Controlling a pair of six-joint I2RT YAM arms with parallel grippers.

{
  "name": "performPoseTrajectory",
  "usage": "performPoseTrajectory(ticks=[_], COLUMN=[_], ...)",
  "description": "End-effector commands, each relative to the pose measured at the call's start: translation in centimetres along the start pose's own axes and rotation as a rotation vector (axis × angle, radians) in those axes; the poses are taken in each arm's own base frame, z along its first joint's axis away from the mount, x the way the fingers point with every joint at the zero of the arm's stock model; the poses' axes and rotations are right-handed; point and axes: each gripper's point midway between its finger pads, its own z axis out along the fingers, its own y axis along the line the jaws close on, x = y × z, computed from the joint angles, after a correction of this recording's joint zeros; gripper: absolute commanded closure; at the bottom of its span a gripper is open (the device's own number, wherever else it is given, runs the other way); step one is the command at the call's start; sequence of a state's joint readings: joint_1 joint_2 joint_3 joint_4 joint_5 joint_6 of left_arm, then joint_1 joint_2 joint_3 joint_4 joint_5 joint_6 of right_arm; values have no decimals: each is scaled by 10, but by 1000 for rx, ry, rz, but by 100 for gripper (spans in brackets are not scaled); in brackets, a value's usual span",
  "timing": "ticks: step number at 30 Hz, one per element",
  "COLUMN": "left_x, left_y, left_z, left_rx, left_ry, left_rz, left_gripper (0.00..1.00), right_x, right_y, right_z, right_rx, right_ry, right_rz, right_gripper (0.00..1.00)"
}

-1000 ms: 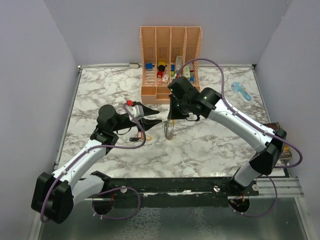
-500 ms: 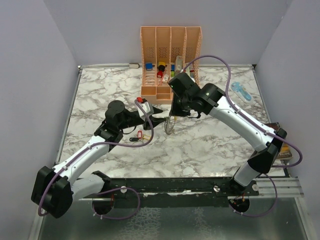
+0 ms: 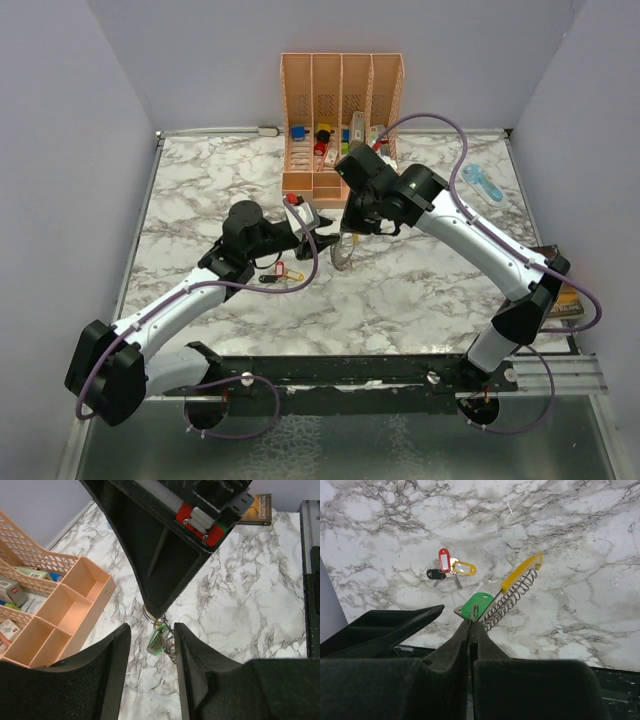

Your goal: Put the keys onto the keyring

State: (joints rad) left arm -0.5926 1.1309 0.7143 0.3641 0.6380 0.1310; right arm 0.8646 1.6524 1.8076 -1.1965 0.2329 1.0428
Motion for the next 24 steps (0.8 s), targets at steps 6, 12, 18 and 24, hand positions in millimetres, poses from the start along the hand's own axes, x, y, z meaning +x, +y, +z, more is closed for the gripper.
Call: performPoseTrajectory(ticks=[6,12,18,24], left_x=[-11,-4,2,5], left_y=[-2,-4,-3,-5], left_z=[12,15,13,12], left_rx=[-6,-13,-26,-19], left_ry=[-19,-8,7,15], left_rz=[-10,-4,6,6], left_gripper=[57,57,57,60], right_x=[-13,-15,-15,-15], right_y=[3,5,7,8], right_z=[-1,-3,-3,-5], right_rx=[28,19,10,1], right_ry=[-54,-62,-57,-58], right_rz=[102,118,119,128], right_gripper=[99,99,99,99])
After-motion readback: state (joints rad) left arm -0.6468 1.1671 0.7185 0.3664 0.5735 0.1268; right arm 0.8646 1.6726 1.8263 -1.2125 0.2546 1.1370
